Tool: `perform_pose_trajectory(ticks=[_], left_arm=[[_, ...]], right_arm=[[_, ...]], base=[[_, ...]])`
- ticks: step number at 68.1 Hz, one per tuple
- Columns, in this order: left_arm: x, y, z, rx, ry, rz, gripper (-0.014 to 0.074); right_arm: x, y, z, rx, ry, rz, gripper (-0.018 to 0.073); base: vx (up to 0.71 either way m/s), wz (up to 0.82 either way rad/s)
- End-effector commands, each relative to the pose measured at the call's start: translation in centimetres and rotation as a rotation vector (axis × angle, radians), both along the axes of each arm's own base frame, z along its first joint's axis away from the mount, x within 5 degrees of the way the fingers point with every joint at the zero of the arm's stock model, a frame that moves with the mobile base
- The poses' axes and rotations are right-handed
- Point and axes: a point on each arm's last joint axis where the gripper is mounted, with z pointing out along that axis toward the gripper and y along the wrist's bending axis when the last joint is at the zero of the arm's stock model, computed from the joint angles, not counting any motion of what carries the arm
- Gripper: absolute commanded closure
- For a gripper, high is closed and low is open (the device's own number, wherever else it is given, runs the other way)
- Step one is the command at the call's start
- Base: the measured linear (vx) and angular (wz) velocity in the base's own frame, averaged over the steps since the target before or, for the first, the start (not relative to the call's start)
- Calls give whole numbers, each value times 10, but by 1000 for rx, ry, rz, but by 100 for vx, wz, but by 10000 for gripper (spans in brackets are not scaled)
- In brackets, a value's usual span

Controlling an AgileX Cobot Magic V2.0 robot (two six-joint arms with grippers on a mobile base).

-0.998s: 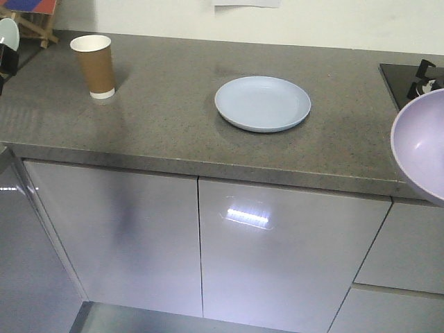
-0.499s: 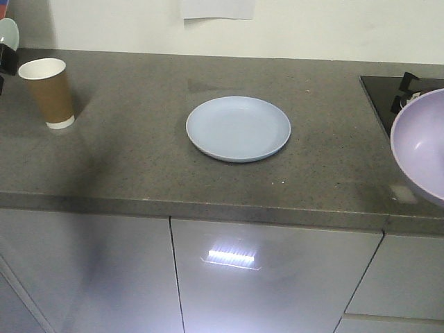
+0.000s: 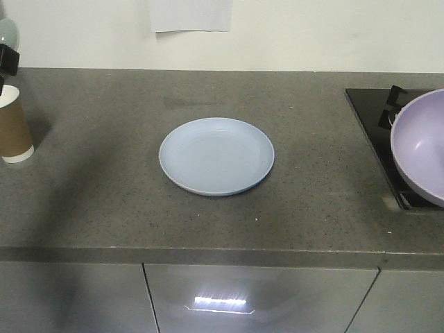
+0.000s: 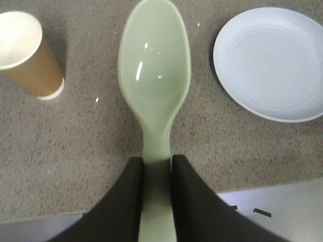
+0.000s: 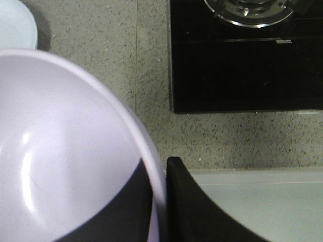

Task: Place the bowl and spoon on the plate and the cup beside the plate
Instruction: 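Drive the base holding spoon and bowl toward the light blue plate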

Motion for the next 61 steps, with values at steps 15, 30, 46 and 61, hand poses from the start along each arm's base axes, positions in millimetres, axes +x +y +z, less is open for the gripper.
perform_pose_trajectory(ticks=[15, 30, 46, 61], left_arm=[[-8, 1, 15, -19, -71, 3, 603], [-8, 1, 15, -19, -71, 3, 603], [-8, 1, 15, -19, -71, 3, 603], [-8, 1, 15, -19, -71, 3, 603]], right_arm=[[-1, -1, 13, -18, -91, 1, 566], [-1, -1, 13, -18, -91, 1, 566], [-1, -1, 13, -18, -91, 1, 566], [-1, -1, 13, -18, -91, 1, 566]], base=[[16, -8], [13, 0], [10, 8], [8, 9]])
